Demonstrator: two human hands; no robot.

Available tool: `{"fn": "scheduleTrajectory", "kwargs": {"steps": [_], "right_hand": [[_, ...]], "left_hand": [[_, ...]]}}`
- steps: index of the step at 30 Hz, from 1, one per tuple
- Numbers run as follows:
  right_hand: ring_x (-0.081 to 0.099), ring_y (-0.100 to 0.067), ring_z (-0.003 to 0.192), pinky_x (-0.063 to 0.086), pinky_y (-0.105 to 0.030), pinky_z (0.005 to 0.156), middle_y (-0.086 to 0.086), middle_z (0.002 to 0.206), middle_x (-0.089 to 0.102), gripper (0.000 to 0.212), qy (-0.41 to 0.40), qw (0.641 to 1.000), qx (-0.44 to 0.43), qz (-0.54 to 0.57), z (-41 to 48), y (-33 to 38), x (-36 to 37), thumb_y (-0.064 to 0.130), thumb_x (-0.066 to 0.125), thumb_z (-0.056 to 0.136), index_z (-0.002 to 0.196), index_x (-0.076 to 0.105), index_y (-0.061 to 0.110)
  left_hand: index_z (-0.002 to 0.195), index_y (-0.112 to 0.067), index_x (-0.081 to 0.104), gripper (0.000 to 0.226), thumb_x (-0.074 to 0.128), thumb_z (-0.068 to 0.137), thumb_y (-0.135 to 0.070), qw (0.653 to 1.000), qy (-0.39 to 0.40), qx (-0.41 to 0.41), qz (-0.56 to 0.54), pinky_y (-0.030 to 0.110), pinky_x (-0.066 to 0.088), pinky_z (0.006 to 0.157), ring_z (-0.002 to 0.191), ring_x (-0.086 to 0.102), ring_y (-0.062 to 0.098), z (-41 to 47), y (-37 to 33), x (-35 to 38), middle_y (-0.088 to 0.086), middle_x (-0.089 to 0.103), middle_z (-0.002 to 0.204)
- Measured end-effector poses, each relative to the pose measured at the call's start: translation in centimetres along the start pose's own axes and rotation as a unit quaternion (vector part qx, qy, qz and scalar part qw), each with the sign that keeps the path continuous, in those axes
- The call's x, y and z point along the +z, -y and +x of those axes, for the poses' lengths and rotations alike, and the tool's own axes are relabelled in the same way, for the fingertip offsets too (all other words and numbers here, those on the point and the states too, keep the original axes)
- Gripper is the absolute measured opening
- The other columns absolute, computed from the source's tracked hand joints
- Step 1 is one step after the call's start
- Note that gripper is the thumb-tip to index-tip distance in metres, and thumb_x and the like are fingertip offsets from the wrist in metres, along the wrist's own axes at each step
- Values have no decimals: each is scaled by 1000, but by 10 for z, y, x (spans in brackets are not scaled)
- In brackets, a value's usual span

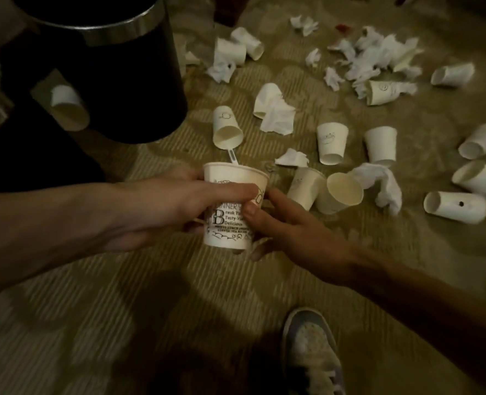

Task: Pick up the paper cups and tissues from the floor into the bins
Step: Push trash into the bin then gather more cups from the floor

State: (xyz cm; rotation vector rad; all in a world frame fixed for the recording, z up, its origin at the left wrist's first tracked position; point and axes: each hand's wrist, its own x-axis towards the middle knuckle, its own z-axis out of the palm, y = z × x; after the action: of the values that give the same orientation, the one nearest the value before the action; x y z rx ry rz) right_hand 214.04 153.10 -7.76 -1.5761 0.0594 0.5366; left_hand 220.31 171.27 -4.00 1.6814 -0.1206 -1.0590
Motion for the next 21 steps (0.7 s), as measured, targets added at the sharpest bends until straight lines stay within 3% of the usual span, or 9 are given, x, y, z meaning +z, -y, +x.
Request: {"fn": "scheduleTrajectory", "kwargs": {"steps": [2,7,11,15,17,19,21], "right_hand": [[69,-20,91,56,-41,75,-3,112,69,53,4,1000,-6,11,6,-4,-17,40,56,87,136,43,25],[69,-26,92,55,-37,75,-4,106,70,44,62,997,38,18,30,-25,-65,40,58,90,131,48,28],[67,-18,83,53,-24,62,-1,100,71,28,58,996,59,13,69,-44,-77,32,63,90,118,58,28],[67,-7,74,50,-17,58,7,89,72,22,69,992,74,-70,107,-57,-79,37,69,86,105,63,31],[66,-5,69,49,-14,53,5,85,71,19,52,988,70,-127,126,-61,-86,30,73,85,101,66,23],[64,-10,69,51,-19,54,-2,85,67,19,-5,980,65,-188,145,-67,-95,24,72,86,99,65,13],[60,-19,71,53,-34,65,-11,81,63,21,-62,961,44,-267,162,-77,-96,27,67,90,90,67,6]], "left_hand": [[110,-21,71,43,74,76,-47,1000,-4,-1,4,41,55,87,95,73,19,19,-8,10,4,76,100],[101,-16,72,34,80,76,-38,995,-97,-30,6,28,59,66,83,75,15,79,-9,27,2,77,89],[95,-14,74,25,81,76,-29,981,-189,-37,-31,29,60,61,76,75,16,111,6,23,2,77,82],[83,-16,72,13,80,77,-24,952,-291,-31,-87,21,50,45,60,71,10,124,31,16,-2,74,69],[80,-18,70,14,81,76,-23,931,-346,-27,-116,19,47,41,55,69,7,128,42,12,-6,73,63],[82,-18,70,16,83,75,-25,916,-373,-38,-140,19,48,43,58,70,8,131,50,7,-6,73,65],[81,-18,72,17,83,74,-27,910,-377,-49,-164,21,50,46,63,72,12,131,56,1,-2,75,70]]}}
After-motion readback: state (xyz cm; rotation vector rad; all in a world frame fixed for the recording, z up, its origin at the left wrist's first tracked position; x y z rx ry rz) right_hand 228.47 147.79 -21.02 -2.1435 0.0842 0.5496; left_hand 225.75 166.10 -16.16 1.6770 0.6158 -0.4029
